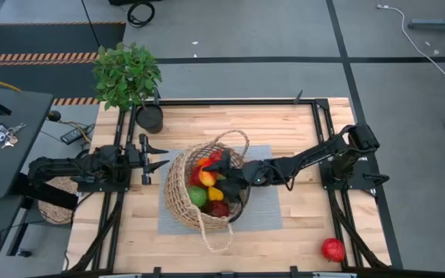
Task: Build produce basket
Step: Put the mango in the basket, then put the red apple in the basket
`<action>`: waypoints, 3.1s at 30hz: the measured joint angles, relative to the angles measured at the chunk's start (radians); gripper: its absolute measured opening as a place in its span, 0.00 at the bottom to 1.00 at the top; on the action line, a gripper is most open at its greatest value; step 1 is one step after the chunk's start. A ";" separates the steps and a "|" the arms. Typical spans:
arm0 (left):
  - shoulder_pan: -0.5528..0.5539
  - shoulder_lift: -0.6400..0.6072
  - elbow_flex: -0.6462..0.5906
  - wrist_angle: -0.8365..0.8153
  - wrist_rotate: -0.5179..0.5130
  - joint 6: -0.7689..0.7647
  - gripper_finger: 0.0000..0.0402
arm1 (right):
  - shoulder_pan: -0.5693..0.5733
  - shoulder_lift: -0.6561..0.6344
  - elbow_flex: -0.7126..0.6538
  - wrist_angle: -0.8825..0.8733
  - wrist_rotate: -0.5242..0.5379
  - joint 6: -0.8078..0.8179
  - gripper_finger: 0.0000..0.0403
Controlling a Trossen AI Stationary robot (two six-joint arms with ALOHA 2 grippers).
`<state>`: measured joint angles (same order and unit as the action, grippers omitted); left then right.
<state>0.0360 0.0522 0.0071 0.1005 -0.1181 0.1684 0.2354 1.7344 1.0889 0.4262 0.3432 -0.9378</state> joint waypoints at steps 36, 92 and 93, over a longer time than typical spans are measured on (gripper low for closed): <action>0.000 0.000 0.000 0.000 0.000 0.000 0.40 | -0.191 -0.005 0.001 0.011 -0.352 1.259 0.73; 0.000 0.000 0.000 0.000 0.000 0.000 0.40 | 0.477 -0.248 -0.001 -1.075 -0.143 2.065 0.86; 0.000 0.000 0.000 0.000 0.000 0.000 0.40 | 0.479 -0.248 -0.001 -1.117 -0.176 2.115 0.86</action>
<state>0.0360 0.0521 0.0067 0.1005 -0.1183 0.1682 0.7139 1.4860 1.0882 -0.6913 0.1671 1.1772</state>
